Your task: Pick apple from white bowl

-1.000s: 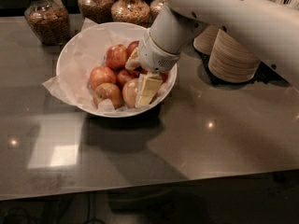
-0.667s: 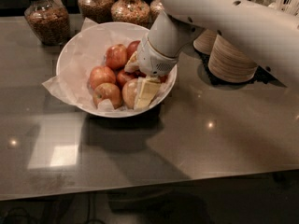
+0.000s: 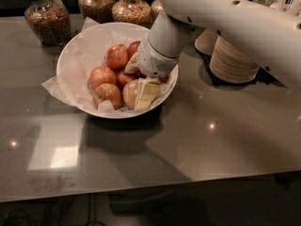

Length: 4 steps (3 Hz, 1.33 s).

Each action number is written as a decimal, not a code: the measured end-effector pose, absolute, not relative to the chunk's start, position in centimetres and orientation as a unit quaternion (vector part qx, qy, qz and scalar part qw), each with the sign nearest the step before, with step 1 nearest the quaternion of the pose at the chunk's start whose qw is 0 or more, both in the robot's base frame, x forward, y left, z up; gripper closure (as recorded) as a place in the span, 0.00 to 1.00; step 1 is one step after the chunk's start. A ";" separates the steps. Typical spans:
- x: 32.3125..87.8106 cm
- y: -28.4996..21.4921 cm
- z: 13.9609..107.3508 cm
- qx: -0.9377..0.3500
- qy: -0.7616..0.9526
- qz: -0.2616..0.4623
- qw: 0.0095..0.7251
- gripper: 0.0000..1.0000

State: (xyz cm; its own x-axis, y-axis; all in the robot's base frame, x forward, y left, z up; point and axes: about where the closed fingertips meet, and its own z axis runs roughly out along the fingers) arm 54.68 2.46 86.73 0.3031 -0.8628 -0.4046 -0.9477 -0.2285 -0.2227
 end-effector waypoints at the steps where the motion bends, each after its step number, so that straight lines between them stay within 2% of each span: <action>1: 54.7 2.5 86.8 -0.778 0.582 0.098 0.217 0.74; 2: 54.7 2.5 86.8 -0.778 0.582 0.098 0.217 0.97; 4: 54.7 2.5 86.8 -0.778 0.582 0.098 0.217 1.00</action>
Offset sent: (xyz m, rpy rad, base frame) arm 0.0000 0.0000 0.0003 0.0000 0.0000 0.0001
